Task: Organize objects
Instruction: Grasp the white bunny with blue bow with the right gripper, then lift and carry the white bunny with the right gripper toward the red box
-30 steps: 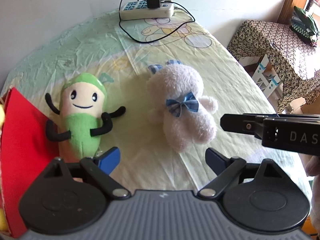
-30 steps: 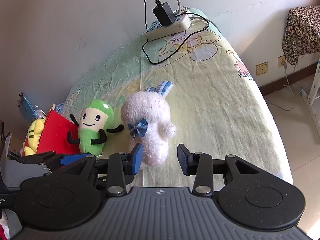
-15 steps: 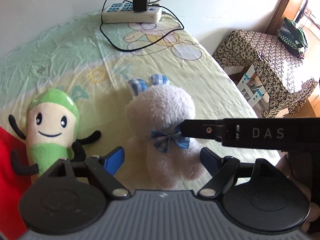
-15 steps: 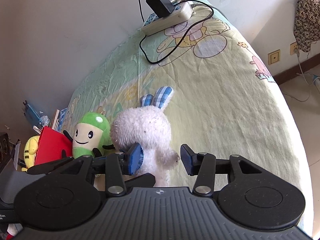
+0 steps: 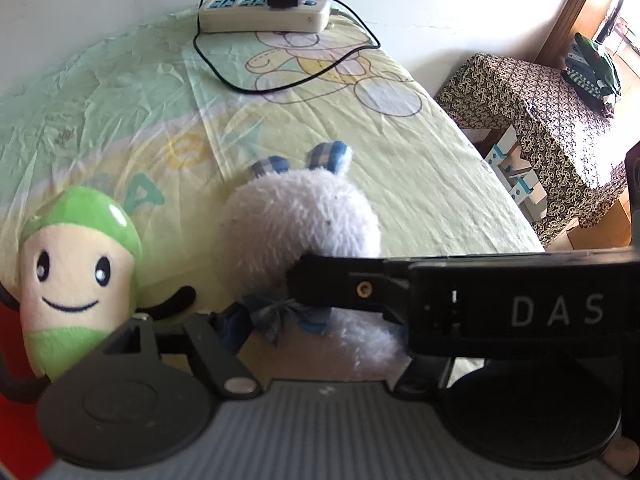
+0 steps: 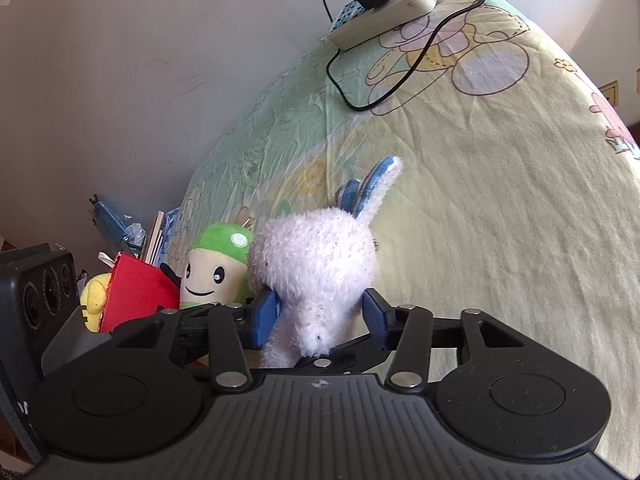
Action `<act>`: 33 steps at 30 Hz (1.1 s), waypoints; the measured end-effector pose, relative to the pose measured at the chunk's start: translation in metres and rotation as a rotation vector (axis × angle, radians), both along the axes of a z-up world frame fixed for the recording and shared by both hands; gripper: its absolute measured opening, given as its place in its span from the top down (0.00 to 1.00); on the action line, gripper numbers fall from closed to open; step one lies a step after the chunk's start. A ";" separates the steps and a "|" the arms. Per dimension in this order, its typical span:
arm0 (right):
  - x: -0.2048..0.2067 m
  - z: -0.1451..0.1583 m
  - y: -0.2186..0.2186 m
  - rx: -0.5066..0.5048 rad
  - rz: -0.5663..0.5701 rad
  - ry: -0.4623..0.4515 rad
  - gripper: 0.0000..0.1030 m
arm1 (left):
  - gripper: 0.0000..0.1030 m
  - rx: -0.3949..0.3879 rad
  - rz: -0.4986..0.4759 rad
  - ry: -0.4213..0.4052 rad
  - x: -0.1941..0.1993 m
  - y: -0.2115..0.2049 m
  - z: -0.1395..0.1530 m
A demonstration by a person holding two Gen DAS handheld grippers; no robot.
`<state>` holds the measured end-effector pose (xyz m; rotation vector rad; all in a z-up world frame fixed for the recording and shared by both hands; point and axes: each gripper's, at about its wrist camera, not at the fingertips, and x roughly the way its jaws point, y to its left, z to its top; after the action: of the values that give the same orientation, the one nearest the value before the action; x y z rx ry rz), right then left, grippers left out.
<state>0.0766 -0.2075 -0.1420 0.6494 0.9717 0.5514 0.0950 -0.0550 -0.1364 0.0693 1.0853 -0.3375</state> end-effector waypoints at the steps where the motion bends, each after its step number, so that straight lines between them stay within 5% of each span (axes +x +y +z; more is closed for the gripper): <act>1: 0.000 0.001 0.001 -0.011 0.003 -0.007 0.55 | 0.39 0.000 0.001 0.000 0.000 0.001 0.000; 15: -0.030 0.027 0.006 -0.087 0.032 -0.054 0.58 | 0.42 0.007 -0.034 -0.023 -0.028 -0.005 0.019; 33: -0.099 0.056 0.037 -0.141 0.116 -0.105 0.58 | 0.42 0.037 -0.041 -0.074 -0.112 0.012 0.046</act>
<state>-0.0227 -0.1705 -0.0861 0.4355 0.9441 0.6074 -0.0168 -0.0431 -0.0902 0.1362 1.0184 -0.3497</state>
